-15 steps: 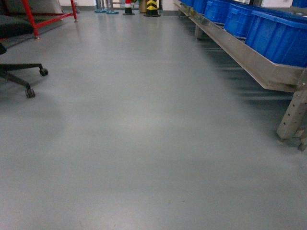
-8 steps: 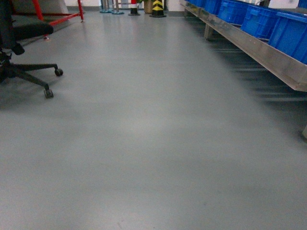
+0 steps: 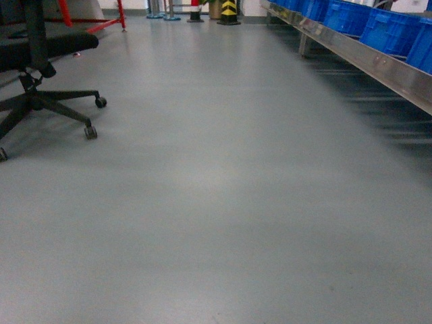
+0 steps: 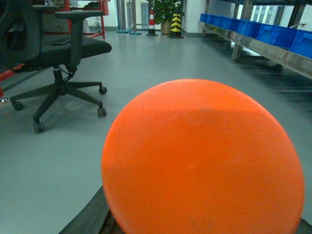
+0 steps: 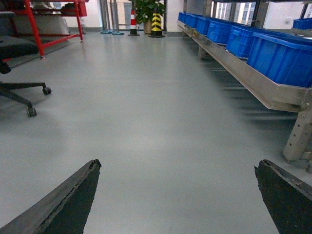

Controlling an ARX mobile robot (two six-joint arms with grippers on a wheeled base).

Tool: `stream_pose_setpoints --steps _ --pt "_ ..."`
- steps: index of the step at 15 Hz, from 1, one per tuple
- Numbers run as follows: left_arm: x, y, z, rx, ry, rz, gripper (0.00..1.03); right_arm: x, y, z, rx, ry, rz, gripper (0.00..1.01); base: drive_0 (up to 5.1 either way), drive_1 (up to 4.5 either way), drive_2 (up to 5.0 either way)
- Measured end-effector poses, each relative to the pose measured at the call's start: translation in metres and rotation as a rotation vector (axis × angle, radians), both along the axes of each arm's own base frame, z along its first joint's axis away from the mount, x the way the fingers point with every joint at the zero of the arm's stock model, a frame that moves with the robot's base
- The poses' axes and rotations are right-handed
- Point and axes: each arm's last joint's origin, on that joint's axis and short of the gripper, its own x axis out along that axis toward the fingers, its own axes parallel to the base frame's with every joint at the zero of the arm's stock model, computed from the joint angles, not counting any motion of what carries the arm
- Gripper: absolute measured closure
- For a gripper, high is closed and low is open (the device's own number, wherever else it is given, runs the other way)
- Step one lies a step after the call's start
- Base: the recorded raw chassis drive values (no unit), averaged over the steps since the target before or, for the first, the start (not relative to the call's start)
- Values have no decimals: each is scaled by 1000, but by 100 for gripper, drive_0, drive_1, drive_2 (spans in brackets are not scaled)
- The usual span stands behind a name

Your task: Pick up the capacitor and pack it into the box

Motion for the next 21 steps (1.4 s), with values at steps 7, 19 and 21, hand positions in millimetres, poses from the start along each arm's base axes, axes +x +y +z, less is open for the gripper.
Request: stream_pose_setpoints --steps 7,19,21 --pt "0 0 0 0 0 0 59 0 0 0 0 2 0 3 -500 245 245" --pt "0 0 0 0 -2 1 59 0 0 0 0 -2 0 3 -500 245 245" --pt "0 0 0 0 -2 0 59 0 0 0 0 2 0 3 -500 245 245"
